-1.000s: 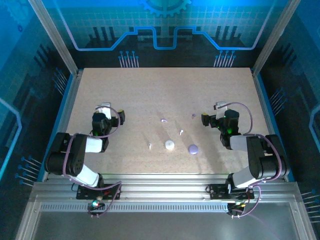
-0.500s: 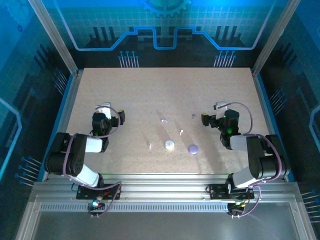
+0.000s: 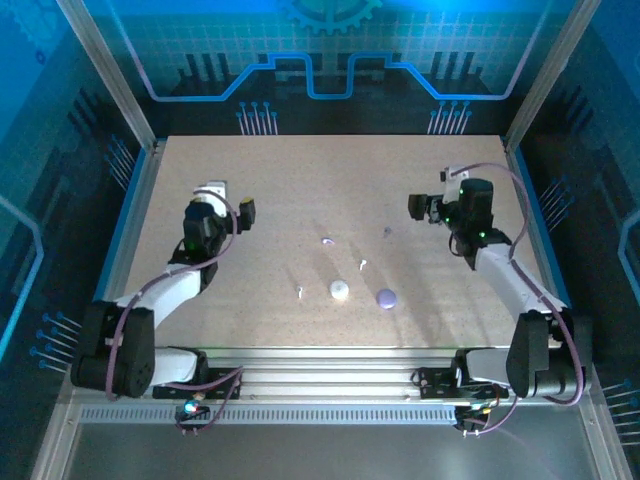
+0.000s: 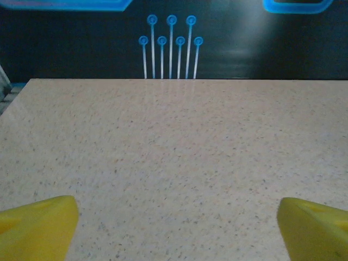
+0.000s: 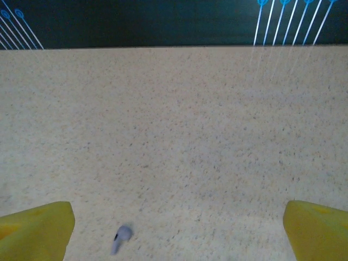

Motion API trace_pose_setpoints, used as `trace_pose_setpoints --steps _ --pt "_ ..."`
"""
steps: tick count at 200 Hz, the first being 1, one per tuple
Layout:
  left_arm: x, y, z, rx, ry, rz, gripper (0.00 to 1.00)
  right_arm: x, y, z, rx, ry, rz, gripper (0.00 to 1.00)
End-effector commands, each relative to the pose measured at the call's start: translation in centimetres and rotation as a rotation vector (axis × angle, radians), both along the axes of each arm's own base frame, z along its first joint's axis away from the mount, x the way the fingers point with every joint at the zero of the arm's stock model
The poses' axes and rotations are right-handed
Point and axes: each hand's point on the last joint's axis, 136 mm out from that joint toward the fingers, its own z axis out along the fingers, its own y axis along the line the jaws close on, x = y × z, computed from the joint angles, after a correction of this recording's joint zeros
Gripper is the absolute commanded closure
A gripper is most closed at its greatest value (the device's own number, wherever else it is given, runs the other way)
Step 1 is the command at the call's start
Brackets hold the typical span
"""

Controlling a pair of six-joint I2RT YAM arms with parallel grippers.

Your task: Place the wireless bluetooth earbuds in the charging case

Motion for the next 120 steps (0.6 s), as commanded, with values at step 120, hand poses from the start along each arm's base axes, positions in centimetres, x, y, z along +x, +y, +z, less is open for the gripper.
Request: trace_pose_setpoints --steps 120 --pt "-3.0 -6.7 -0.2 -0.167 0.4 -0.114 0.21 -16.6 6.6 -4.5 0.005 0.75 0.035 0.1"
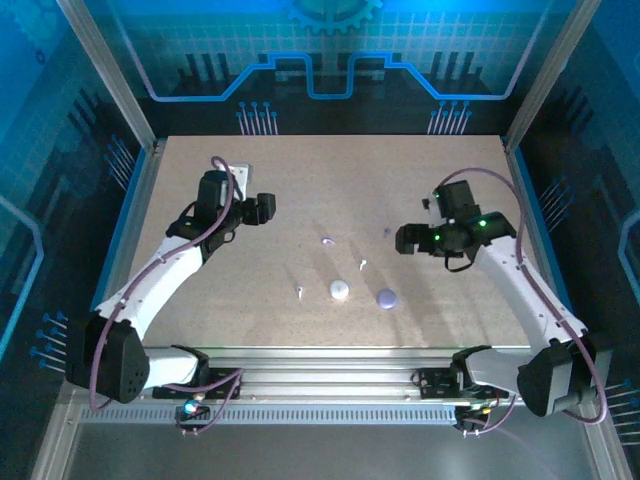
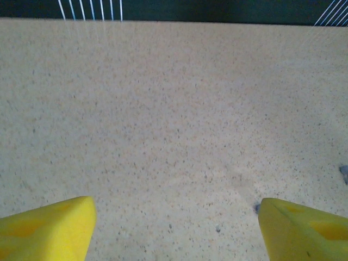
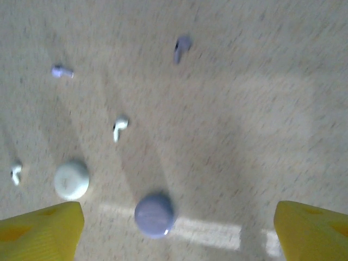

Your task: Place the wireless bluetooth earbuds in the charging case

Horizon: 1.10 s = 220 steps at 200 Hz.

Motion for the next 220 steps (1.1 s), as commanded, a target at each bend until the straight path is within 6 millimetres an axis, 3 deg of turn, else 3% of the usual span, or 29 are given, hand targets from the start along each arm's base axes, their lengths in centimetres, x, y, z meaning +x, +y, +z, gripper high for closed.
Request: trace_pose_setpoints --steps 1,36,50,75,134,220 --pt "-0.9 0.2 -2.1 -0.029 0.083 0.045 0.21 -3.6 0.9 -1.9 -0.053 0.145 0.008 0.1" --pt "-1.1 0.3 -2.5 -0.011 0.095 0.037 0.2 -6.0 2.8 -4.7 -0.119 0.28 0.079 0.12" --pt "-1.1 0.1 -2.7 -0.016 0.104 0.032 0.2 -6.8 3.8 -5.9 -0.133 0.333 0.144 0.2" --pt "-1.1 -0.3 -3.5 -0.019 0.127 0.029 0.2 -7.8 4.5 -7.7 -0.208 0.425 0.222 0.23" --pt "-1.1 -0.5 -3.6 -0.001 0.125 0.027 0.2 -7.3 6.3 -10.8 -0.248 0.503 0.299 0.26" --pt "-1.5 -0.4 -4.0 0.006 0.143 0.027 0.2 -6.5 6.9 -14.1 -0.296 0.573 0.377 0.33"
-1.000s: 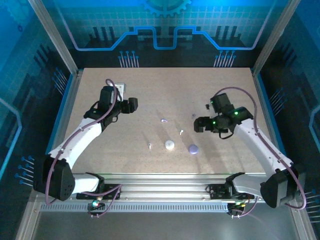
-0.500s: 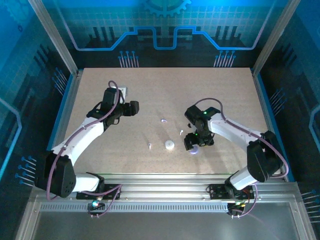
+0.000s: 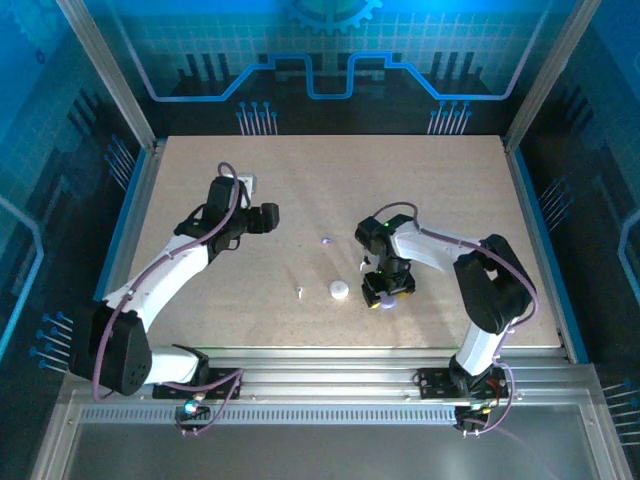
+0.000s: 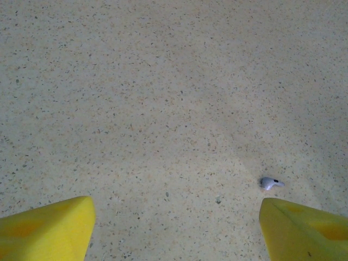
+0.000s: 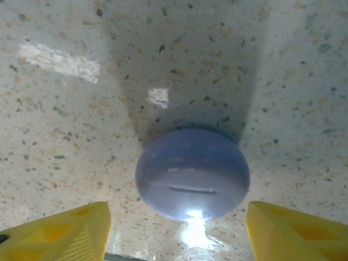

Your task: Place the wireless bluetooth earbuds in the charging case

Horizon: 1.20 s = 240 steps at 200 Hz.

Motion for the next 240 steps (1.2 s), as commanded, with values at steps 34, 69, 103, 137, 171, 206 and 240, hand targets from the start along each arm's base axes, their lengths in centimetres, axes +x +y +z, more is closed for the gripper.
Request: trace_pose_setpoints --steps 34,69,103,137,171,206,240 --pt "-0.7 0.3 -0.7 0.029 0.024 0.008 0.2 0.3 0.7 -0.6 -0.002 0.015 0.045 0.33" --pt "-0.7 0.2 -0.7 0.022 0.026 0.004 0.19 0.5 0.5 -1.1 -0.013 0.015 0.048 0.33" --pt "-0.7 0.2 -0.6 0.02 0.025 0.006 0.2 0.8 0.4 -1.4 -0.021 0.011 0.057 0.33" --pt "-0.7 0.2 -0.7 0.019 0.026 0.012 0.19 1.1 0.1 -1.8 -0.031 0.006 0.066 0.38" --pt "-0.8 0.0 -0.9 0.011 0.032 0.008 0.19 1.5 -0.2 -2.3 -0.022 -0.001 0.051 0.45" --pt "-0.9 -0.1 -1.0 -0.002 0.036 0.011 0.19 2.0 -0.6 -2.0 -0.007 -0.027 0.026 0.53" --pt "-0.9 -0.8 -0.9 -0.051 0.021 -0.004 0.19 2.8 -0.5 -0.1 0.051 -0.111 -0.06 0.54"
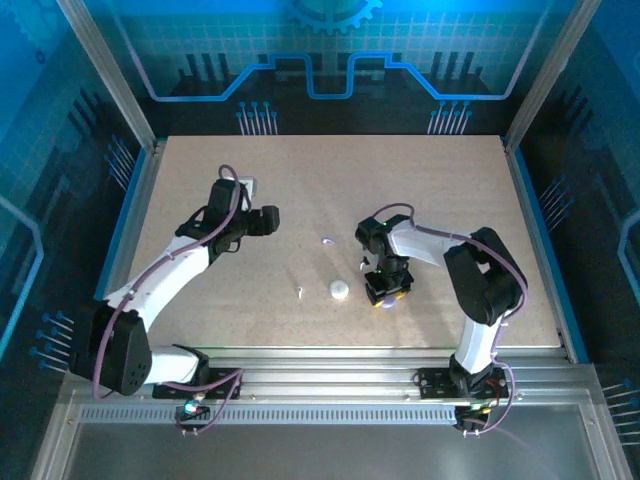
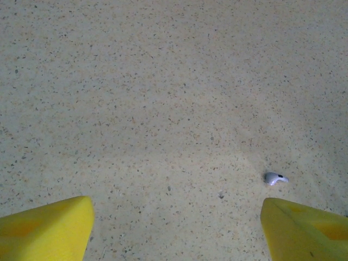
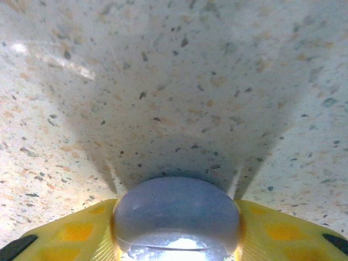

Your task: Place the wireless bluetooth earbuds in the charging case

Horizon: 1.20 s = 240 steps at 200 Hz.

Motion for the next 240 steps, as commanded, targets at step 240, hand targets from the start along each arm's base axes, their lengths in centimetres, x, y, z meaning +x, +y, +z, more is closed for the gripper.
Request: trace_pose_setpoints --steps 240 --pt "-11.1 -17.0 9.0 -0.187 -0.724 -0.974 0.32 8.0 8.7 27.0 1.231 -0.613 -0.603 0.57"
